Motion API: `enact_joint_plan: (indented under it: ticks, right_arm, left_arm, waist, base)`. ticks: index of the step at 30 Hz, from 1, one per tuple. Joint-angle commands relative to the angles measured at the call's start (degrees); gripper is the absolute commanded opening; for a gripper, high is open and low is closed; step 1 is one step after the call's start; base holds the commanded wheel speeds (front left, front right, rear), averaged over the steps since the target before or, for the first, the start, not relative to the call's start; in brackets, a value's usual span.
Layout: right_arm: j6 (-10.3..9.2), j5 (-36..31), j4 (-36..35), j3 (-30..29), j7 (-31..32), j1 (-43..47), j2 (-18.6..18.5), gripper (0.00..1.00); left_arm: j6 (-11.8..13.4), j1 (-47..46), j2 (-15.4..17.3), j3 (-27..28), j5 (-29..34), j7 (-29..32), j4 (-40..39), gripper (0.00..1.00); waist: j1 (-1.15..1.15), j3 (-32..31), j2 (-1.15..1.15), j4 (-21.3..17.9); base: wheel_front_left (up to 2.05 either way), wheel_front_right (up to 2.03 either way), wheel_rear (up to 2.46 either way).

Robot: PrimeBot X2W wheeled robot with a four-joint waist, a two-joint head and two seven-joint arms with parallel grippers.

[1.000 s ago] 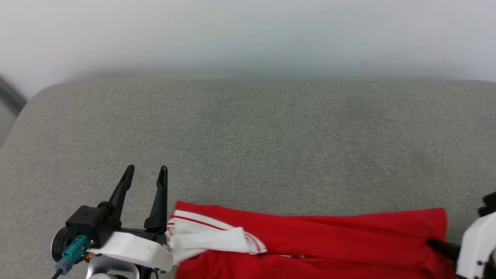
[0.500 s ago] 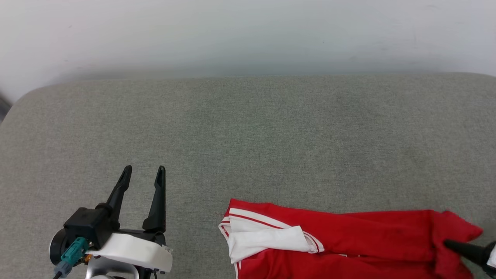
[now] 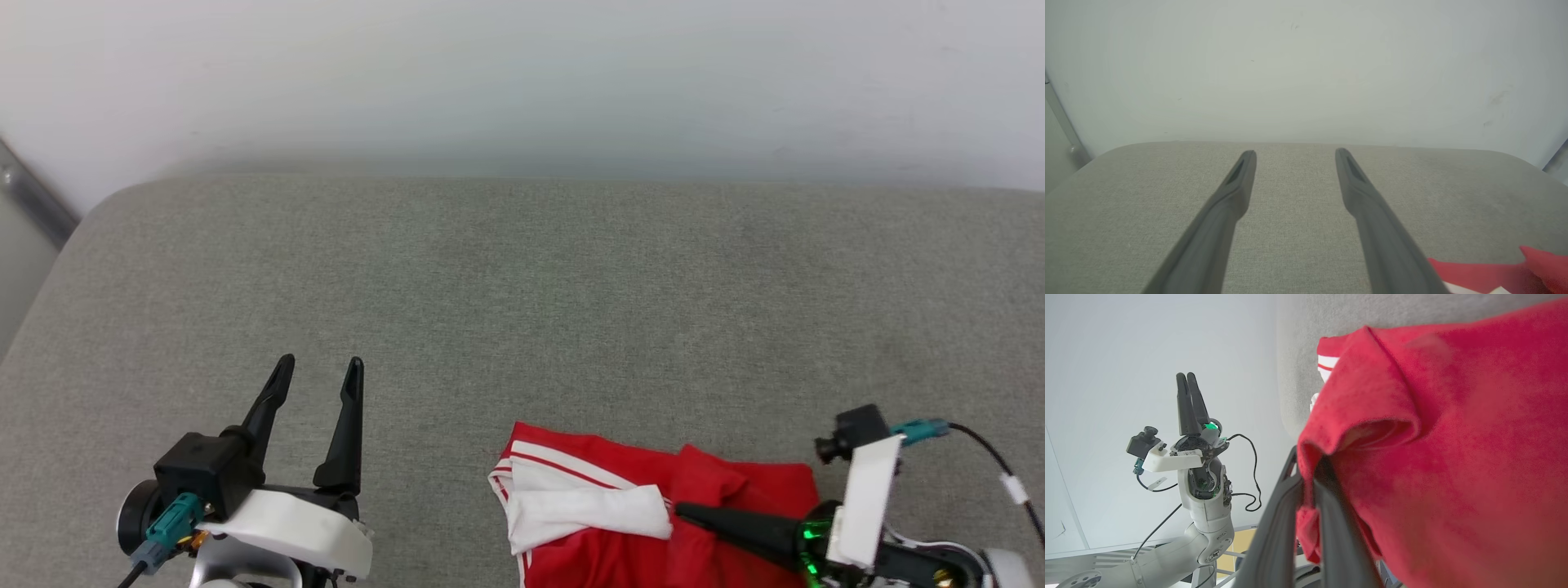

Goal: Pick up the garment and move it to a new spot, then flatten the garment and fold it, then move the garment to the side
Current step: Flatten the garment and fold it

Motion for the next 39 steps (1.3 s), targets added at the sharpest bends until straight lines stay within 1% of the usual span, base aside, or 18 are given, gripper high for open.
enact_joint_plan:
  ticks: [1, 2, 4, 9, 10, 11, 12, 13, 15, 18, 22, 26, 28, 31, 33, 36, 39]
  right_arm:
    - [-0.02, 1.3, 0.8, 3.3, -2.2, -0.3, 0.2, 0.0]
    - [-0.02, 1.3, 0.8, 3.3, -2.2, -0.3, 0.2, 0.0]
    - [-0.02, 3.2, 2.0, 7.6, -4.8, -1.3, 0.2, 0.0]
    - [-0.02, 3.4, 4.1, 16.2, -11.3, -3.7, 0.2, 0.0]
    - [-0.02, 3.1, 4.5, 17.2, -12.7, -4.2, 0.2, 0.04]
    - [-0.02, 2.5, 5.1, 18.5, -13.4, -4.4, 0.2, 0.23]
    - [-0.02, 2.1, 5.3, 19.3, -14.6, -4.7, 0.2, 0.48]
    - [-0.02, 1.9, 5.3, 19.9, -15.4, -5.2, 0.2, 1.0]
    - [-0.02, 1.4, 5.3, 21.2, -16.3, -5.7, 0.2, 1.0]
    - [-0.02, -0.5, 3.3, 22.4, -17.7, -6.6, -0.2, 1.0]
    - [-0.02, -6.6, -1.5, 24.9, -21.8, -7.0, -3.1, 1.0]
    - [-0.02, -17.0, -5.5, 26.5, -29.0, -7.1, -7.9, 1.0]
    - [-0.02, -24.1, -6.8, 26.1, -33.8, -6.8, -10.3, 1.0]
    - [-0.02, -33.5, -7.6, 23.1, -40.2, -5.2, -12.7, 1.0]
    - [-0.02, -39.5, -8.2, 19.6, -44.4, -3.9, -13.5, 1.0]
    - [-0.02, -46.9, -9.8, 13.2, -49.9, -1.1, -13.9, 1.0]
    - [-0.02, -52.3, -11.9, 7.1, -55.5, 2.6, -12.6, 1.0]
  left_arm:
    - [-0.2, -0.8, -0.1, -0.3, 0.2, 0.2, -0.1, 1.0]
    - [-0.2, -0.8, -0.1, -0.3, 0.2, 0.2, -0.1, 1.0]
    - [-0.3, -1.3, -0.4, -0.6, 0.3, 0.3, -0.1, 1.0]
    - [-0.1, -1.7, -0.9, -1.1, 0.6, 0.3, 0.3, 1.0]
    - [-0.1, -1.8, -1.0, -1.2, 0.6, 0.2, 0.4, 1.0]
    - [-0.2, -2.0, -1.1, -1.3, 0.6, 0.2, 0.5, 1.0]
    - [-0.2, -2.0, -1.1, -1.4, 0.6, 0.1, 0.6, 1.0]
    - [-0.2, -2.1, -1.1, -1.4, 0.5, 0.1, 0.7, 1.0]
    - [-0.2, -2.1, -1.2, -1.4, 0.4, -0.1, 0.9, 1.0]
    - [-0.2, -2.0, -1.2, -1.3, 0.1, -0.3, 1.2, 1.0]
    - [-0.1, -2.1, -1.5, -1.3, -0.2, -0.4, 1.7, 1.0]
    - [-0.2, -1.9, -1.7, -1.3, -0.4, -0.7, 2.2, 1.0]
    - [-0.2, -1.7, -1.8, -1.3, -0.6, -0.9, 2.4, 1.0]
    - [-0.1, -1.2, -1.8, -1.0, -0.8, -1.3, 2.8, 1.0]
    - [0.1, -0.9, -1.9, -0.9, -0.8, -1.7, 3.0, 1.0]
    - [0.5, -0.3, -2.0, -0.4, -0.6, -2.5, 3.4, 1.0]
    - [0.6, 0.5, -2.3, -0.1, -0.4, -3.4, 3.9, 1.0]
  waist:
    - [0.0, -0.1, 0.0, 0.7]
    - [0.0, -0.1, 0.0, 0.7]
    - [0.0, 0.1, 0.0, 1.3]
    - [0.0, 0.5, 0.0, 2.5]
    - [0.0, 0.7, 0.0, 2.7]
    - [0.0, 0.8, 0.0, 2.9]
    - [0.0, 0.9, 0.0, 2.9]
    - [0.0, 1.0, 0.0, 3.0]
    - [0.0, 1.2, 0.0, 3.0]
    - [0.0, 1.3, 0.0, 2.6]
    - [0.0, 1.2, 0.0, 1.9]
    - [0.0, 0.8, 0.0, 0.9]
    - [0.0, 0.7, 0.0, 0.4]
    - [0.0, 0.5, 0.0, -0.5]
    - [0.0, 0.3, 0.0, -1.1]
    - [0.0, 0.0, 0.0, -1.7]
    - [0.0, -0.9, 0.0, -2.1]
  base:
    - [0.0, 0.0, 0.0]
    - [0.0, 0.0, 0.0]
    - [0.0, 0.0, 0.0]
    - [0.0, 0.0, 0.0]
    - [0.0, 0.0, 0.0]
    - [0.0, 0.0, 0.0]
    - [0.0, 0.0, 0.0]
    - [0.0, 0.0, 0.0]
    - [0.0, 0.0, 0.0]
    - [0.0, 0.0, 0.0]
    - [0.0, 0.0, 0.0]
    - [0.0, 0.0, 0.0]
    - [0.0, 0.0, 0.0]
    - [0.0, 0.0, 0.0]
    - [0.0, 0.0, 0.0]
    - [0.0, 0.0, 0.0]
    - [0.0, 0.0, 0.0]
